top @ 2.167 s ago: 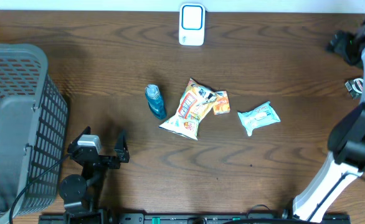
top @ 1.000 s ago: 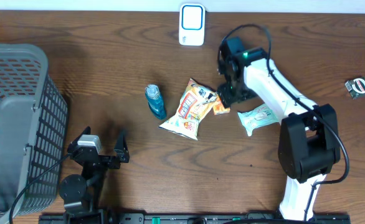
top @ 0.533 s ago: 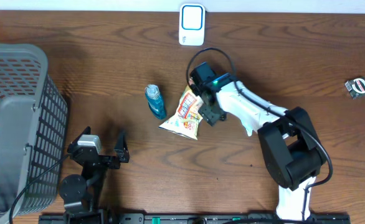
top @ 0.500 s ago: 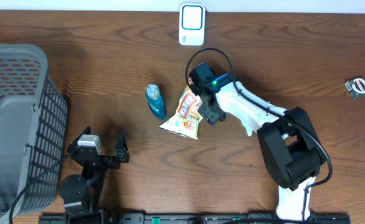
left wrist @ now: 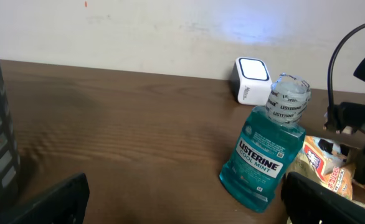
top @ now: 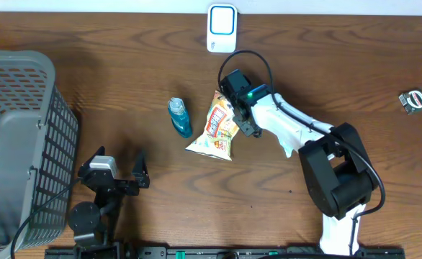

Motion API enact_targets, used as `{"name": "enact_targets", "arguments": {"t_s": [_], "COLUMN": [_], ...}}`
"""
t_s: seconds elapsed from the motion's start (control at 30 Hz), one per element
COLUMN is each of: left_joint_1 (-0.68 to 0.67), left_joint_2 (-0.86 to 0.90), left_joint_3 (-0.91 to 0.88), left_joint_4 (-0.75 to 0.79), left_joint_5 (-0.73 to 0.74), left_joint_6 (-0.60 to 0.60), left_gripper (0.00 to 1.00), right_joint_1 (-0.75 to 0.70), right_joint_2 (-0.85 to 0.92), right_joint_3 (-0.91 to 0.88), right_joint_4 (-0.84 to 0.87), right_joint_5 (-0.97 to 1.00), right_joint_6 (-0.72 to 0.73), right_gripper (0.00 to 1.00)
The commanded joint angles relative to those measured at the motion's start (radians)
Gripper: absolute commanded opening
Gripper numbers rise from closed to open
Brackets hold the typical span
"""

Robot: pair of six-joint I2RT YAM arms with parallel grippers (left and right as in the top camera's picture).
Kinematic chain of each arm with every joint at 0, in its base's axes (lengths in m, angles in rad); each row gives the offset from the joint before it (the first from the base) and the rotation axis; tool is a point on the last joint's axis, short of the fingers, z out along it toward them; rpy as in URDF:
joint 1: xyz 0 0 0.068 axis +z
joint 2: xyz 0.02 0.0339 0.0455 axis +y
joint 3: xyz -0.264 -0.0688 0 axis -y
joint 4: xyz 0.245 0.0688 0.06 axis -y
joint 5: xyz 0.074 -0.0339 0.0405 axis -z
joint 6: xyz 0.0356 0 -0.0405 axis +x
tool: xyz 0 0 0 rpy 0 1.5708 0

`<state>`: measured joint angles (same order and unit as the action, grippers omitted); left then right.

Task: Scan the item barcode
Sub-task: 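Reach the right gripper to the Kleenex pack and grasp it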

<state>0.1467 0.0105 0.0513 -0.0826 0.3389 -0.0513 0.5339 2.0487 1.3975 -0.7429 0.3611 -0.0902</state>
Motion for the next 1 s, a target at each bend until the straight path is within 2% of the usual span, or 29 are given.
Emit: {"name": "enact_targets", "arguments": {"t_s": [0.0,0.1,0.23,0.37,0.53,0.63,0.77,0.87,0.9,0.93,0.97], "left_joint_1": [-0.002,-0.002,-0.002,-0.002,-0.002,-0.002,-0.002,-0.002,-0.002,-0.002,-0.002], "left_joint_2": [-0.005,-0.005,-0.005,-0.005,-0.005,-0.005,-0.005,-0.005,-0.005,-0.005,-0.005], "left_joint_3": [-0.016,-0.016,-0.016,-0.016,-0.016,-0.016,-0.016,-0.016,-0.016,-0.016,-0.016], "left_joint_4": [-0.034,-0.033,-0.033,-0.033,-0.034,-0.033,-0.033,-0.033,-0.033,-0.033,-0.033], "left_joint_5": [0.016,0.016,0.016,0.016,0.016,0.016,0.016,0.016,0.016,0.016,0.016], "left_joint_6": [0.008,0.008,0.009,0.009,0.008,0.008,0.009,0.009,0.009,0.009,0.009], "left_gripper": [0.98,0.98,0.98,0.98,0.98,0.98,0.98,0.97,0.98,0.98,0.98], "right_joint_1": [-0.051,-0.088,-0.101,-0.082,-0.08,-0.09,-0.108,-0.138,-0.16,-0.177,-0.212], "right_joint_2": [0.0,-0.009,-0.035,-0.052,-0.052,-0.064,-0.095,-0.134,-0.151,-0.16,-0.166], "right_joint_3": [-0.005,-0.003,-0.003,-0.003,-0.003,-0.003,-0.003,-0.003,-0.003,-0.003,-0.003], "right_joint_4": [-0.011,-0.029,-0.031,-0.008,0.007,0.0,-0.006,-0.052,-0.09,-0.112,-0.14], "right_joint_5": [0.023,0.018,-0.02,-0.031,-0.03,-0.032,-0.066,-0.071,-0.102,-0.138,-0.229], "right_joint_6": [0.153,0.219,0.208,0.205,0.212,0.314,0.353,0.562,0.713,0.791,0.908], "right_gripper": [0.3,0.3,0.38,0.58,0.56,0.52,0.51,0.51,0.45,0.42,0.52]}}
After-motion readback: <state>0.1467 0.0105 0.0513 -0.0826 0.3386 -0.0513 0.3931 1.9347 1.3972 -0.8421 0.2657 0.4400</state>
